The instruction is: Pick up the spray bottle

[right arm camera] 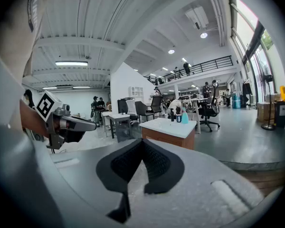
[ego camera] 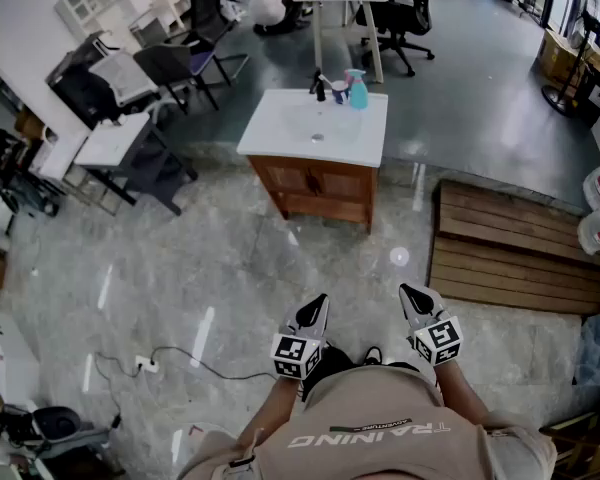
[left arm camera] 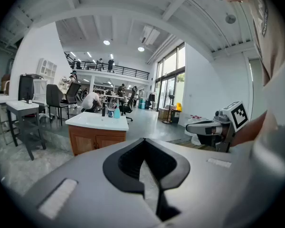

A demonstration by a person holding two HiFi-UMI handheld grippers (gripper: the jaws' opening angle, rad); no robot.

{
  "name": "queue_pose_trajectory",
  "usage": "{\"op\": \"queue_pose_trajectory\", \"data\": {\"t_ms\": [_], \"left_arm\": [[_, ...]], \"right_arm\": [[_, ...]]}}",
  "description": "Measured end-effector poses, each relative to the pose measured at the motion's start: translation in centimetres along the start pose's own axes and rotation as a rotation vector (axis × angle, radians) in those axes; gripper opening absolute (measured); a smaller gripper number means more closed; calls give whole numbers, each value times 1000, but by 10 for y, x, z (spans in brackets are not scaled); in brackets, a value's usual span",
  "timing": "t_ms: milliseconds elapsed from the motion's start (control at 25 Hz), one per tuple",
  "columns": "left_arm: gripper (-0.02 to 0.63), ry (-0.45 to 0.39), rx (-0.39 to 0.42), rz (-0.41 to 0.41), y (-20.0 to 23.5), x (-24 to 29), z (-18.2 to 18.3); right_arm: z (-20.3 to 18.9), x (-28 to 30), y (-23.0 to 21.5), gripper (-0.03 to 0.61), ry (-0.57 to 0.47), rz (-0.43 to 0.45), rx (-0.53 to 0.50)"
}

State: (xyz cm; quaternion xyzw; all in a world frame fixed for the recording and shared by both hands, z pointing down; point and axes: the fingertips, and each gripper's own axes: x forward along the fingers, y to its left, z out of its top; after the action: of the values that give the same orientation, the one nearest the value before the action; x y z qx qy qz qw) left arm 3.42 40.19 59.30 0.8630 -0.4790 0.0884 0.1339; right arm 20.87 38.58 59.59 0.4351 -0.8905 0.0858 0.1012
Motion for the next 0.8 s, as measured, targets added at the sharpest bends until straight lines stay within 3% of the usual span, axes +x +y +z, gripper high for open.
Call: {"op": "queue_pose_trajectory", "data": {"t_ms": [200,520,800], "left_arm": [[16,9,-16,-15,15,-3,6],[17,-63,-3,13,71,-10,41],[15,-121,-127,42,126,-25,42]], "right_arm": [[9,10,6,2,10,-18,22],[53,56,8,2,-36,-61,9],[69,100,36,2,-36,-44,-4]]}}
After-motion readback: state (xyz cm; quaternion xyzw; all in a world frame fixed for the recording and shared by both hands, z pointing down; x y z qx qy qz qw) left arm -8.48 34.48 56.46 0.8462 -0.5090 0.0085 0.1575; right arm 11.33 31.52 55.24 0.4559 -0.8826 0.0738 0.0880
